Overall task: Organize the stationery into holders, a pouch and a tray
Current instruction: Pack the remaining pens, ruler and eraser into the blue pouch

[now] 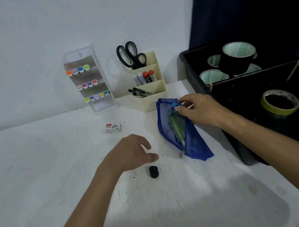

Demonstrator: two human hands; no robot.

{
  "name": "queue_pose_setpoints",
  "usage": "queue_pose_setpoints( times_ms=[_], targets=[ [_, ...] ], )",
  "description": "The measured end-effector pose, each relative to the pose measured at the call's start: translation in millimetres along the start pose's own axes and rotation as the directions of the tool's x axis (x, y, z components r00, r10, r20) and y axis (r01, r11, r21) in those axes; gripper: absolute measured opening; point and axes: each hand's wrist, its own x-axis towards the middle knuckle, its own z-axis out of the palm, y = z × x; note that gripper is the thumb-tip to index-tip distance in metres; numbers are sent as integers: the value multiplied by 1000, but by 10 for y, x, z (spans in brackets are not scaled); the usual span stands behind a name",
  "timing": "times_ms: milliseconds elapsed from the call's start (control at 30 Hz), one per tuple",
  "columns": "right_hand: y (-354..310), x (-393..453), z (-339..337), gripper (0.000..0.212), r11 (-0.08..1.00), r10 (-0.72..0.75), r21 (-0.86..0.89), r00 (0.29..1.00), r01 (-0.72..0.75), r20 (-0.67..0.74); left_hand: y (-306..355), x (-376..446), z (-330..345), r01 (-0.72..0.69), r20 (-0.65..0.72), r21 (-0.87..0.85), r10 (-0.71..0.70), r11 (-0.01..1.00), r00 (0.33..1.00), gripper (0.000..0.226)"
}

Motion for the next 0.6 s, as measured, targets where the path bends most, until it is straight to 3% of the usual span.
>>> queue_pose_setpoints(
  times_ms=[133,367,600],
  targets=[
    [-2,-19,6,43,1000,-3,-7,1000,3,23,-68,-72,154,20,100,75,-28,997,995,51],
    [-7,-30,-3,48,1000,-11,-8,999,12,41,-35,-75,201,-49,97,62,43,997,994,26],
    [10,-19,-18,44,1000,-12,11,999,12,45,84,94,-43,-18,-159,-89,4,996,987,24]
  ],
)
